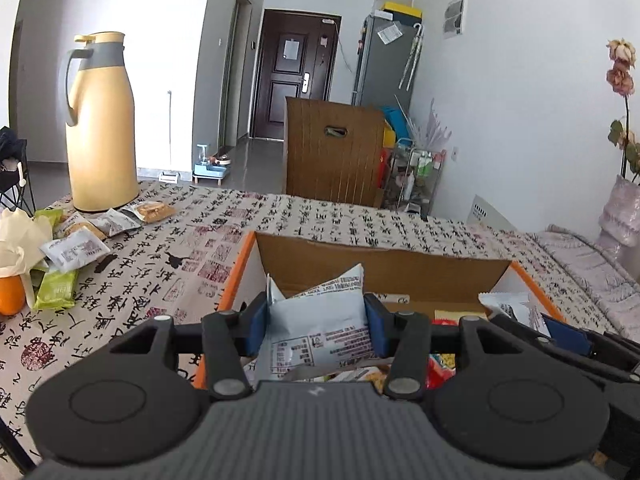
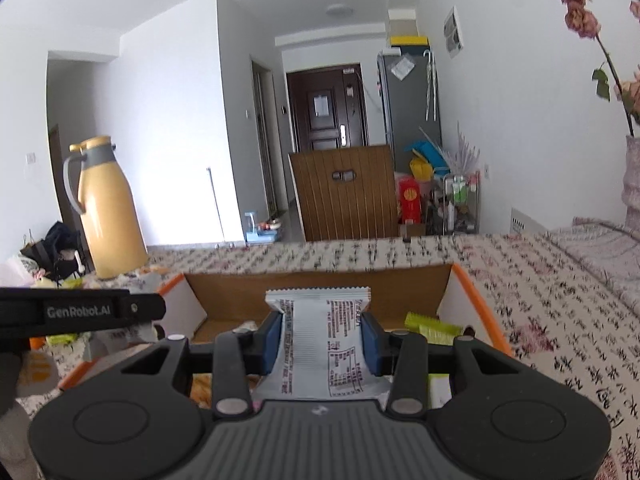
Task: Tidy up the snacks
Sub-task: 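Carry both packets into the box and open both tools, then withdraw both tools from the box back over the snack pile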
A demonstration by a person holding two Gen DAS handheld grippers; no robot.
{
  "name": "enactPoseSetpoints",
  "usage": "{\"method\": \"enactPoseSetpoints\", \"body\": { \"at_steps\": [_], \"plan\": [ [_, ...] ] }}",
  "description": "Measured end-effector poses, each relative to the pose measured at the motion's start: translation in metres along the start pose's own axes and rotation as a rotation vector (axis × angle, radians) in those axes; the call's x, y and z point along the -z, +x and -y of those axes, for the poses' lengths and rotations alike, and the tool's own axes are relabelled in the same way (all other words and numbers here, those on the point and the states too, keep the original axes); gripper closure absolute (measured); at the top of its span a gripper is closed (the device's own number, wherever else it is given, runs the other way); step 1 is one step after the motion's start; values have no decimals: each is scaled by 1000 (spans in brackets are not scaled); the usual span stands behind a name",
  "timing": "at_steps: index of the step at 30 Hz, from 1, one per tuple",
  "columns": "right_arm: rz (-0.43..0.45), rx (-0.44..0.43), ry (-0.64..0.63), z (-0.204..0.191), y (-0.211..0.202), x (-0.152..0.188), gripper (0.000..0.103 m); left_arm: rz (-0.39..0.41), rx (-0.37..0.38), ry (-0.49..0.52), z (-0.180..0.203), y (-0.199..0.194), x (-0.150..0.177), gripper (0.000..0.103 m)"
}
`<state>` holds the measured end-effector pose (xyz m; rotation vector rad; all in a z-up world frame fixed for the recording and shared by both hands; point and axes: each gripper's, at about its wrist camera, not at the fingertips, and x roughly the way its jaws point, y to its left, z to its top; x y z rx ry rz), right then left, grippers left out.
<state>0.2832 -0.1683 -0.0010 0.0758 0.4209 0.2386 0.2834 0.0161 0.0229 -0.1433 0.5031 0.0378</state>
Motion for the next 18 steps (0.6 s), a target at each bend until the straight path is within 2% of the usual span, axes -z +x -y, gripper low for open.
{"method": "enactPoseSetpoints", "body": {
  "at_steps": [3, 4, 5, 6, 7, 9, 18],
  "plan": [
    [-1, -3, -2, -1, -2, 2, 58, 1, -7, -6, 0, 0, 2, 45],
    [2, -1, -3, -2, -4, 3, 55, 12, -14, -15, -2, -2, 3, 33],
    [5, 5, -4, -2, -6, 3, 51, 22, -20, -24, -3, -4, 2, 15],
    [6, 5, -1, -2, -7, 2, 39, 34, -31, -36, -4, -7, 2, 4],
    [11, 4, 7, -1, -9, 0, 21, 51, -43, -48, -5, -10, 1, 0],
    [36, 11, 20, 0, -16, 0, 0, 65, -42, -66, -8, -14, 0, 0],
    [37, 10, 33, 0, -23, -3, 0, 69, -33, -86, -11, -18, -3, 0]
  ]
}}
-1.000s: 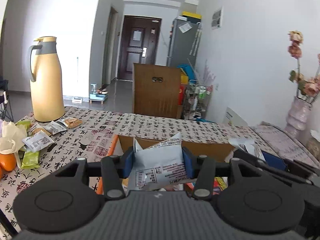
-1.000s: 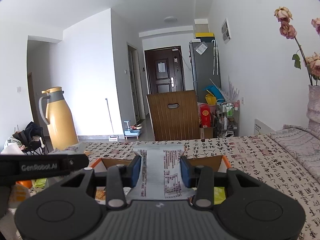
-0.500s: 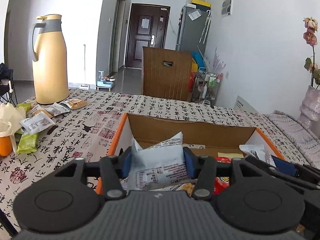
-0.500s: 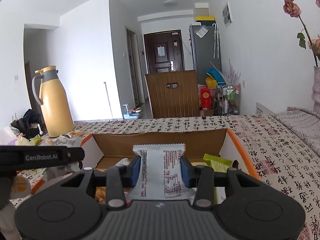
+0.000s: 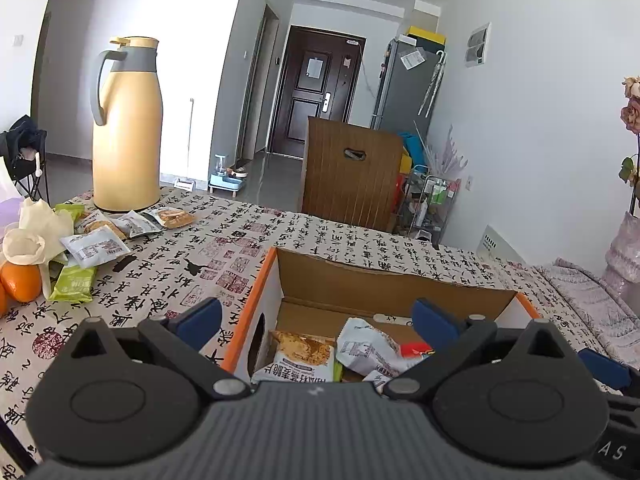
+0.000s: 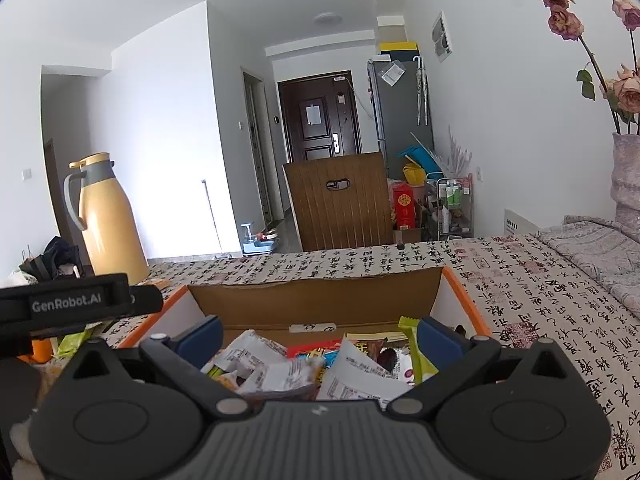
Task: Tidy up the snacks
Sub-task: 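Withdraw both tools from the box back over the snack pile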
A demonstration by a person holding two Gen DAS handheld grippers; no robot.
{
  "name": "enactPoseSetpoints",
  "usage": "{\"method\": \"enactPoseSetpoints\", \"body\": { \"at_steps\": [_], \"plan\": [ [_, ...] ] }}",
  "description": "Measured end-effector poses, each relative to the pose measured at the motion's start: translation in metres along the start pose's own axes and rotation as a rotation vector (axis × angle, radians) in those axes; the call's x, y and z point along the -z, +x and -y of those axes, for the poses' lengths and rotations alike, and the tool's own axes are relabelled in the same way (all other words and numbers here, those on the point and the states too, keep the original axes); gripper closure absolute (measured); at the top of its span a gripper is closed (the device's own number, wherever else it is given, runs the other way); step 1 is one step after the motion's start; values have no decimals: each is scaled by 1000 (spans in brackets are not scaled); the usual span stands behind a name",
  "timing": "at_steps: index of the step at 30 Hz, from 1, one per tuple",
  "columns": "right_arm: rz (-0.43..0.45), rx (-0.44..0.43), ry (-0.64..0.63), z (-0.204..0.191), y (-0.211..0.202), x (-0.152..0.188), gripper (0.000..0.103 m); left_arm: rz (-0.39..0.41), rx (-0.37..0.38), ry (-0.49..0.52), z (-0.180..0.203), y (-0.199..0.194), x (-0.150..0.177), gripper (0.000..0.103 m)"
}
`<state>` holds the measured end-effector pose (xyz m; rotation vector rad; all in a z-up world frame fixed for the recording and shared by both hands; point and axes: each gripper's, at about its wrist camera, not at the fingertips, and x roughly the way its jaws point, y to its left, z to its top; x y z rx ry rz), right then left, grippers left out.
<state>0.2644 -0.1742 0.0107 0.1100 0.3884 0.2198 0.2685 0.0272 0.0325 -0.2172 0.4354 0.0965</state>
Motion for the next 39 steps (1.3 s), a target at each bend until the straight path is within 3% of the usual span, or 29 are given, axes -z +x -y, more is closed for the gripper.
{"method": "enactPoseSetpoints", "body": {
  "at_steps": [19, 39],
  "plan": [
    [18, 19, -17, -4, -37, -12, 0, 9, 31, 5, 7, -39, -12, 0],
    [-6, 7, -76, -30, -126, 22, 0, -14, 53, 83, -15, -129, 34, 0]
  ]
}}
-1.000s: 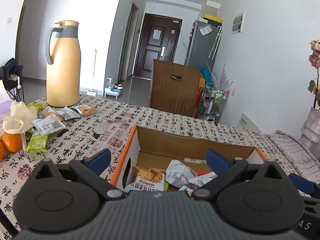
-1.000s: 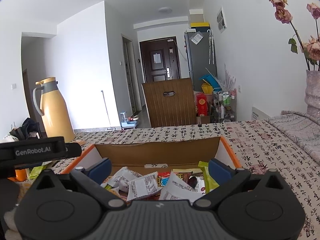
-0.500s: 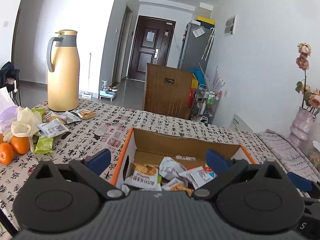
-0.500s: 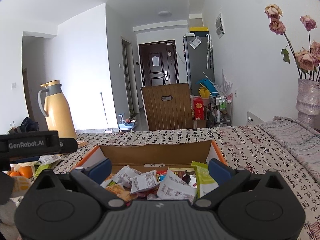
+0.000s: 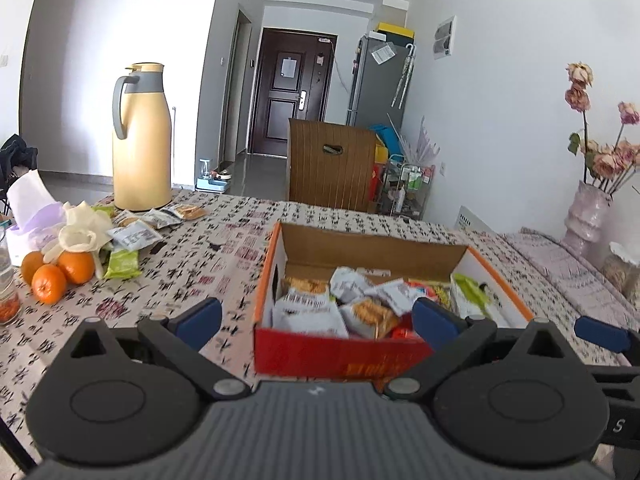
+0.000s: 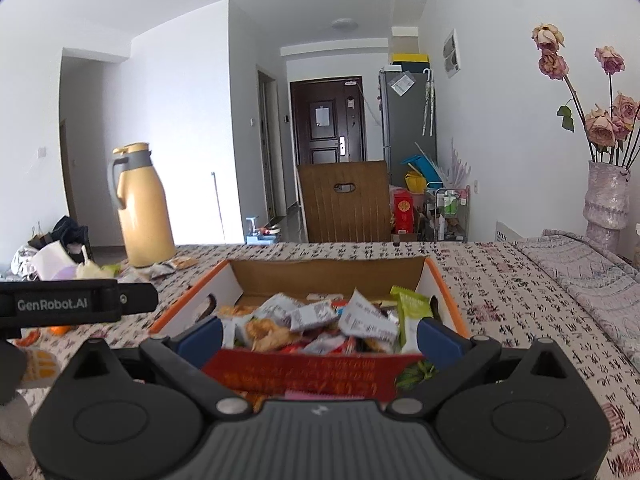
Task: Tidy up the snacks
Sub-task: 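Withdraw both tools from the box back over the snack pile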
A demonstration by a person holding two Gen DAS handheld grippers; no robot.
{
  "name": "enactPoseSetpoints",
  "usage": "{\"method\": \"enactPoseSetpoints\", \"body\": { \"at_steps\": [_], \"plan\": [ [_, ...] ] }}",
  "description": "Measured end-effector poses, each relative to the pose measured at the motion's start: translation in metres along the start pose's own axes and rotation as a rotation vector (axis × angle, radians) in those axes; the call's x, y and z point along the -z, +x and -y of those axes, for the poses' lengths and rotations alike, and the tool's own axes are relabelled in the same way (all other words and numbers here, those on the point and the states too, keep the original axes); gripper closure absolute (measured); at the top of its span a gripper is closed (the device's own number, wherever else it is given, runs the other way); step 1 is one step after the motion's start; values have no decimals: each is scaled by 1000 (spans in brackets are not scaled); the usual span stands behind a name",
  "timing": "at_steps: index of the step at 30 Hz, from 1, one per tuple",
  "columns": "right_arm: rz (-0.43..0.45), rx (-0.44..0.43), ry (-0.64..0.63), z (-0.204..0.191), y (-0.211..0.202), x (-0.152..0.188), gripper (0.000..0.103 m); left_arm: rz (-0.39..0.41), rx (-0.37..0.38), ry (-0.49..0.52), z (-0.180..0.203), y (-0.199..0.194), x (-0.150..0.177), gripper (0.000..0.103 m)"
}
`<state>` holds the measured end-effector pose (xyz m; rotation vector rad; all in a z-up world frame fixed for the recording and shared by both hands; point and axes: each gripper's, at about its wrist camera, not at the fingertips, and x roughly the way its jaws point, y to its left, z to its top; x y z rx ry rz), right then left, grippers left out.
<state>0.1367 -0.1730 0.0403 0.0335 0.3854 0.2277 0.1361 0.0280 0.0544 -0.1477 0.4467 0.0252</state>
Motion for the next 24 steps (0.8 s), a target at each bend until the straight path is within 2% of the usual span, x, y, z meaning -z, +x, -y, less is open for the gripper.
{"method": "enactPoseSetpoints", "body": {
  "at_steps": [16, 24],
  "plan": [
    [-133, -43, -50, -28, -31, 61, 0, -100, 31, 40, -30, -30, 64, 0],
    [-208, -43, -45, -29, -35, 85, 0, -162, 20, 4, -51, -33, 87, 0]
  ]
}}
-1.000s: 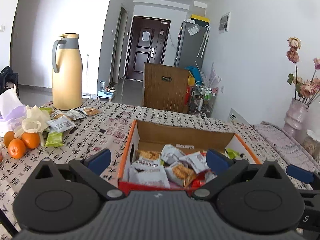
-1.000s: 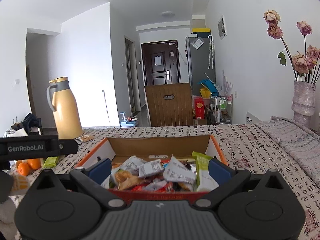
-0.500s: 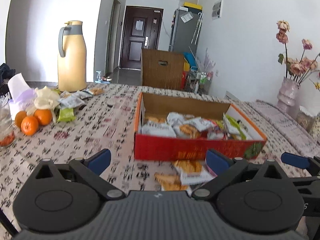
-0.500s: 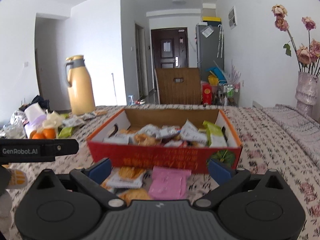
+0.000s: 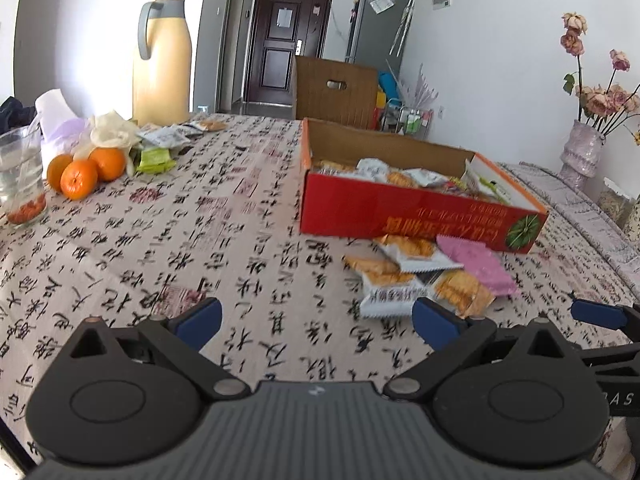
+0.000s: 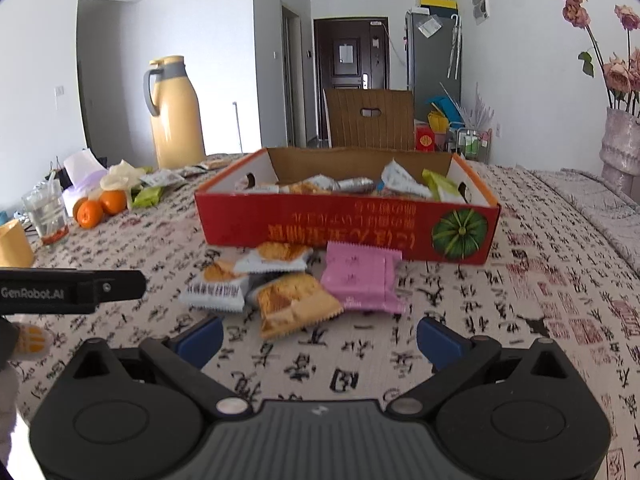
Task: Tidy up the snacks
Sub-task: 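Withdraw both tools from the box back over the snack pile, then grasp the cracker packet in clear wrap with the right tool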
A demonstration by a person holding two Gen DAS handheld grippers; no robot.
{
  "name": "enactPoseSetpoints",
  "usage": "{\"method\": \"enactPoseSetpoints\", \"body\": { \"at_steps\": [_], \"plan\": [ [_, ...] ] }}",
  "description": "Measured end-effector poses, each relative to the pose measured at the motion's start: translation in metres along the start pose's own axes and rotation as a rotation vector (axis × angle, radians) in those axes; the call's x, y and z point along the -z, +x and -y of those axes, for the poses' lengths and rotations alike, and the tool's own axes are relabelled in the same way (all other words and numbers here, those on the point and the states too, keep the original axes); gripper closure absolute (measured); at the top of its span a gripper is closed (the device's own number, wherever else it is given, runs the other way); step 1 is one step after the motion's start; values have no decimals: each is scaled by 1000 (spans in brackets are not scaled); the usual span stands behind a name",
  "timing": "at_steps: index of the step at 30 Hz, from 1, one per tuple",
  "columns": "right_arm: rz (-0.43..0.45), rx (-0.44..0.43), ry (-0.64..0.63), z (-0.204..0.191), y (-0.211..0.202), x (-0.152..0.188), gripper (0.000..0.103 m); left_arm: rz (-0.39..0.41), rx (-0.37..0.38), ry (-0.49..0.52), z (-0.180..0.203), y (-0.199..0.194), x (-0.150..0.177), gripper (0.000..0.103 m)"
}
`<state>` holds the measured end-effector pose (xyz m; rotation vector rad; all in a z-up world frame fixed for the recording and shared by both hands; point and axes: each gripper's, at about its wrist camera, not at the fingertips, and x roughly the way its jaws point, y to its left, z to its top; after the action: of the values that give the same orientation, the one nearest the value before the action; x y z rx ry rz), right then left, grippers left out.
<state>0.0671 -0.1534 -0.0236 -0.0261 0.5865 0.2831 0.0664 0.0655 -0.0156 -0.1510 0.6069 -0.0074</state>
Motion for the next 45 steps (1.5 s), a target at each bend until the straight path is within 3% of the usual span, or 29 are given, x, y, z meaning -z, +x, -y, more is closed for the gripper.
{"method": "enactPoseSetpoints", "body": {
  "at_steps": [12, 19, 22, 31, 45],
  "plan": [
    [-4, 15, -20, -4, 18, -9, 0, -19, 4, 17, 1, 12, -1, 0],
    [4, 10, -53, -12, 35, -22, 9, -26, 1, 23, -1, 16, -1, 0],
    [-1, 3, -74, -16, 42, -26, 22, -27, -3, 27, -2, 17, -2, 0],
    [-59, -41, -122, -24, 67, -30, 42, -20, -12, 25, -7, 17, -6, 0],
    [-117, -79, -194, -30, 87, -27, 42, -16, -29, 27, -5, 15, -9, 0]
  ]
}}
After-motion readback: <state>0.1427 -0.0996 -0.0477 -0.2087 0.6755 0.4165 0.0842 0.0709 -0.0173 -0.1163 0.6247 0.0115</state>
